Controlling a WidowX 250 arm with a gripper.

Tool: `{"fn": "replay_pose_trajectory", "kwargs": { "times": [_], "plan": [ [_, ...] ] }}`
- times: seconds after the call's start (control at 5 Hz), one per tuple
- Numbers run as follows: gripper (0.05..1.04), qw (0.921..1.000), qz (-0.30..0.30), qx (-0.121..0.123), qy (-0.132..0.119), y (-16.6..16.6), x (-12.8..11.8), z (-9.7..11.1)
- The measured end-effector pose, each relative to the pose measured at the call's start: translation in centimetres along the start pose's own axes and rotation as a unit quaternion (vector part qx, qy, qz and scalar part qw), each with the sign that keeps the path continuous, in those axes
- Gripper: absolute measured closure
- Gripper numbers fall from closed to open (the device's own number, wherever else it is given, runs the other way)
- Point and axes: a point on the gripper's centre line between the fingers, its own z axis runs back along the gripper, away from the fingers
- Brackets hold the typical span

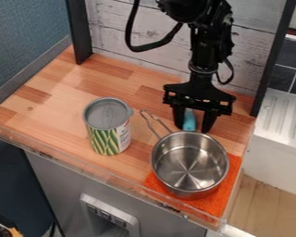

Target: Move the spatula to the left side of the table

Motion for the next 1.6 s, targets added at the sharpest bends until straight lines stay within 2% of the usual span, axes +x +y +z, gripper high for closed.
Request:
{"fn": "replay_pose_trajectory", "kwargs": {
  "times": [0.2, 0.4, 0.6, 0.8, 1.0, 1.2, 1.4, 1.6],
  "plan": [
    [0.736, 1.0000, -0.002, -0.001, 0.000, -0.1, -0.3, 0.0],
    [0.756, 0.9999, -0.005, -0.014, 0.003, 0.0, -0.3, 0.4],
    [0.756, 0.9991, 0.010, -0.037, -0.015, 1.2, 0.5, 3.0],
    [0.756, 0.9978, 0.020, -0.039, -0.049, 3.8, 1.0, 7.1],
    [0.756, 0.9958, 0.051, -0.035, -0.068, 8.6, 1.1, 10.2],
    [0.756, 0.9962, 0.077, -0.007, -0.041, 13.1, 0.2, 10.5],
    [0.756, 0.9965, 0.080, 0.000, -0.023, 19.0, -0.8, 10.3],
    [0.756, 0.9979, 0.063, 0.013, -0.001, 23.1, -1.5, 8.3]
  ]
}}
